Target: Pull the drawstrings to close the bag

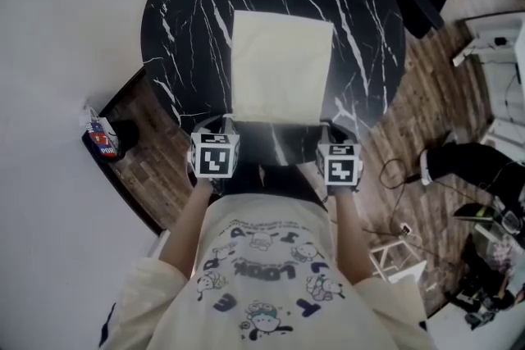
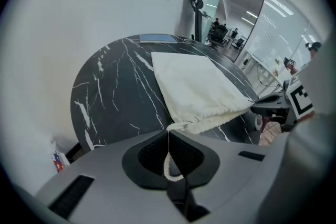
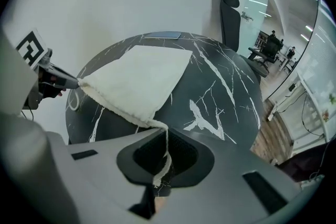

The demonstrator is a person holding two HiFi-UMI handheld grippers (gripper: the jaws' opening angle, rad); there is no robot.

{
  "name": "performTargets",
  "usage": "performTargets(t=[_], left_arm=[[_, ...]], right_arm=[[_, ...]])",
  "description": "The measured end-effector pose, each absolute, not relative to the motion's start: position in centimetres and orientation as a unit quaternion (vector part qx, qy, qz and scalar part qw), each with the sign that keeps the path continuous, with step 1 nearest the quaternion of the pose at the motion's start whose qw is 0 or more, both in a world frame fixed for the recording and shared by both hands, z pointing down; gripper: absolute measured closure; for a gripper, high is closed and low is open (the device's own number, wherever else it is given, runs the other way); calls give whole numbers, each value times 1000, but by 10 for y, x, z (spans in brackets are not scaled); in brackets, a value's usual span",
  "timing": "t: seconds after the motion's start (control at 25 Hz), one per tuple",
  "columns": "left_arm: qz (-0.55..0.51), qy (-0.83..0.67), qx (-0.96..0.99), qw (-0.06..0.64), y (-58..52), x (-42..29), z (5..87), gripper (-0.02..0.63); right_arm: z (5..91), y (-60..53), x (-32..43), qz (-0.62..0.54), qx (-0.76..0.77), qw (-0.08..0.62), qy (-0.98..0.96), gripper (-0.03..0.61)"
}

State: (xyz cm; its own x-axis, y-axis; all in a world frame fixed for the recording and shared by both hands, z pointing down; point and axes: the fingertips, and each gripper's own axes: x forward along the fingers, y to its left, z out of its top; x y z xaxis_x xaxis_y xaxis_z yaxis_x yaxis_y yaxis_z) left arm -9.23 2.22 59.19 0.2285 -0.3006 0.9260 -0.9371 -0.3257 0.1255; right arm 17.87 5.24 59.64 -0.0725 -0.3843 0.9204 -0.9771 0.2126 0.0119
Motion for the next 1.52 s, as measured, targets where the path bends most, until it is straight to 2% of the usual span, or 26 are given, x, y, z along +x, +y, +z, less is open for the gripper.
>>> performTargets(t=[0.32, 0.64, 0.96, 1.12, 1.36, 1.52], left_arm=[[368, -527, 626, 441, 16, -113, 606, 571], [353, -554, 607, 447, 10, -139, 606, 572], [336, -562, 608, 449, 0, -155, 604, 572], [325, -571, 601, 455, -4, -165, 601, 571], [317, -577, 600, 454, -6, -173, 597, 571], [362, -557, 624, 412, 0, -166, 598, 571]], right_arm=[[593, 52, 195, 358, 591, 389, -610, 558], [600, 53, 229, 401, 641, 324, -569, 558], [598, 51, 253, 385, 667, 323, -550, 558], [598, 50, 262, 409, 684, 286, -532, 558], [597, 46, 269, 407, 688, 288, -527, 558], [602, 47, 254, 388, 660, 323, -556, 557]])
